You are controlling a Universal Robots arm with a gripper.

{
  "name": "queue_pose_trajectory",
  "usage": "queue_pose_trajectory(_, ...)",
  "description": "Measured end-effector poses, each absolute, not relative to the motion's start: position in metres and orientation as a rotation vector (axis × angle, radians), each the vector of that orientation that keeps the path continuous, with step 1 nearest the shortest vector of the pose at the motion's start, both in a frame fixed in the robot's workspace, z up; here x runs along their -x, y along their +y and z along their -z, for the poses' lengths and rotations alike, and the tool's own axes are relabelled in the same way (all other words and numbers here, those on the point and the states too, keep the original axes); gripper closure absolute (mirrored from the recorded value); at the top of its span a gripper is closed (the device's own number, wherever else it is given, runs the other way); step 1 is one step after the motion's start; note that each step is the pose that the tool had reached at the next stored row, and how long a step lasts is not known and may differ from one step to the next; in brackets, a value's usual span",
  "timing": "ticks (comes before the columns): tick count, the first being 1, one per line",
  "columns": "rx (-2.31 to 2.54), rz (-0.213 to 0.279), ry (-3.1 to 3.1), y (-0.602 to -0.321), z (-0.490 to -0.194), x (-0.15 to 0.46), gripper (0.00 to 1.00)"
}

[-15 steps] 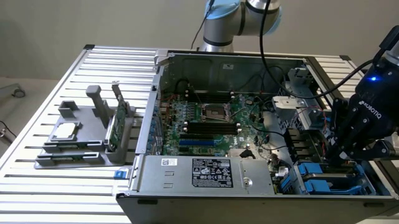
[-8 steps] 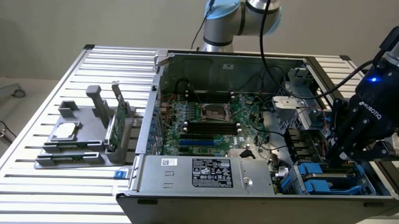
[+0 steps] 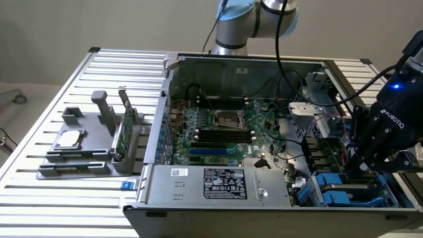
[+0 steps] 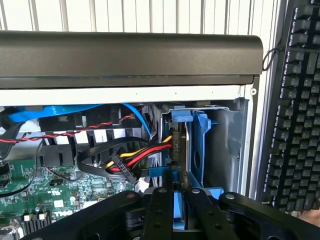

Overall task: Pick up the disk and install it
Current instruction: 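Insert the second disk wire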

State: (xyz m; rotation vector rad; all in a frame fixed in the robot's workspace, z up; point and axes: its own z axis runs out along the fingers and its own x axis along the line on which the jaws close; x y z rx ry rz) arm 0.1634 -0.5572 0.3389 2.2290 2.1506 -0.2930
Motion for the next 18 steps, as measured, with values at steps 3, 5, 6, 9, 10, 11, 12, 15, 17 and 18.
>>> queue_pose_trajectory(3, -2.229, 0.292, 2.151, -0.5578, -0.3388, -0.1634, 0.84)
queue_pose_trajectory(5, -2.23, 0.291, 2.152, -0.5581, -0.3387, -0.1634, 0.84)
queue_pose_trajectory(6, -2.23, 0.291, 2.152, -0.5582, -0.3387, -0.1634, 0.84)
queue_pose_trajectory(9, -2.233, 0.285, 2.156, -0.5584, -0.3387, -0.1634, 0.84)
queue_pose_trajectory(10, -2.235, 0.281, 2.158, -0.5585, -0.3386, -0.1634, 0.84)
queue_pose_trajectory(11, -2.237, 0.277, 2.161, -0.5585, -0.3386, -0.1634, 0.84)
queue_pose_trajectory(12, -2.239, 0.273, 2.163, -0.5586, -0.3386, -0.1634, 0.84)
queue_pose_trajectory(15, -2.243, 0.263, 2.17, -0.559, -0.3385, -0.1634, 0.84)
queue_pose_trajectory(17, -2.244, 0.261, 2.171, -0.5596, -0.3385, -0.1634, 0.84)
queue_pose_trajectory(18, -2.244, 0.261, 2.171, -0.56, -0.3386, -0.1635, 0.84)
